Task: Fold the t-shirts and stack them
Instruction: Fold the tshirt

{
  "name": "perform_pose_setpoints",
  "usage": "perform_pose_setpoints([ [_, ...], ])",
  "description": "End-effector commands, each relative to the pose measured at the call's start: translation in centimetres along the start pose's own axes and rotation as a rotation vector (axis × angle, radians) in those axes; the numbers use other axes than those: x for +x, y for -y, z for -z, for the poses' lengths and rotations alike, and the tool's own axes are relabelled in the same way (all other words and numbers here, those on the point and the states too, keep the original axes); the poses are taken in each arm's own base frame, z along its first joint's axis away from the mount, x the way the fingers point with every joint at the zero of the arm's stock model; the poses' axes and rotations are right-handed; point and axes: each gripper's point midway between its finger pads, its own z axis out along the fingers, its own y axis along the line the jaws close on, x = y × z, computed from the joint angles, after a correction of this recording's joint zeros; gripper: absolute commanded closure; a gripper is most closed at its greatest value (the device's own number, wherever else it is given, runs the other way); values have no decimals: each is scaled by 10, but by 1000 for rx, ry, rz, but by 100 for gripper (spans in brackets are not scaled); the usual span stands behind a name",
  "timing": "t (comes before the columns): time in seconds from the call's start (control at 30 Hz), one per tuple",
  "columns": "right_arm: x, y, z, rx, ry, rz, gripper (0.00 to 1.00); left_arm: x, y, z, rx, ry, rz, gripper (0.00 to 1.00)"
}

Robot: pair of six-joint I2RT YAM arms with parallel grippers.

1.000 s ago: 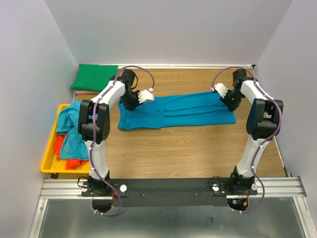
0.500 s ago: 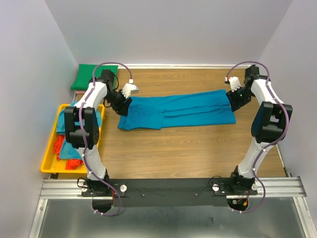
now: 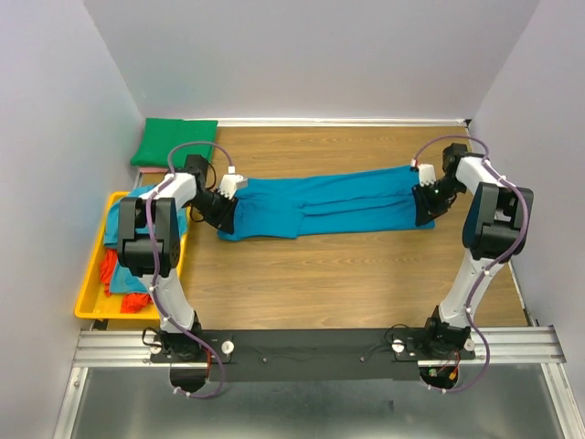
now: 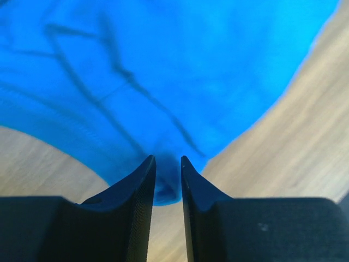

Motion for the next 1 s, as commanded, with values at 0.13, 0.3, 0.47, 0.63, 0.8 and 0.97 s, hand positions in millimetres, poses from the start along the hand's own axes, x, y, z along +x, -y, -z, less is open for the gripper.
perform_pose_setpoints([
  [0.13,27,27,-38,99,-91,-36,63,37,-38,-22,-70,-63,103,71],
  [0.3,40,36,-36,164,-130,-8,63,43,-29,-22,-51,-68,100,75],
  [0.47,-2,16,10,129,44,27,59,6,-11,15,-36,45,-7,60],
  [0.63,-53,-46,56,-4,227,73,50,-29,12,49,-8,130,-96,52],
  [0.8,-74,-135,49,-203,275,45,47,-28,32,48,53,132,-86,50],
  [0.97,-85,-201,12,-306,252,95,47,-16,54,22,147,104,-52,48],
])
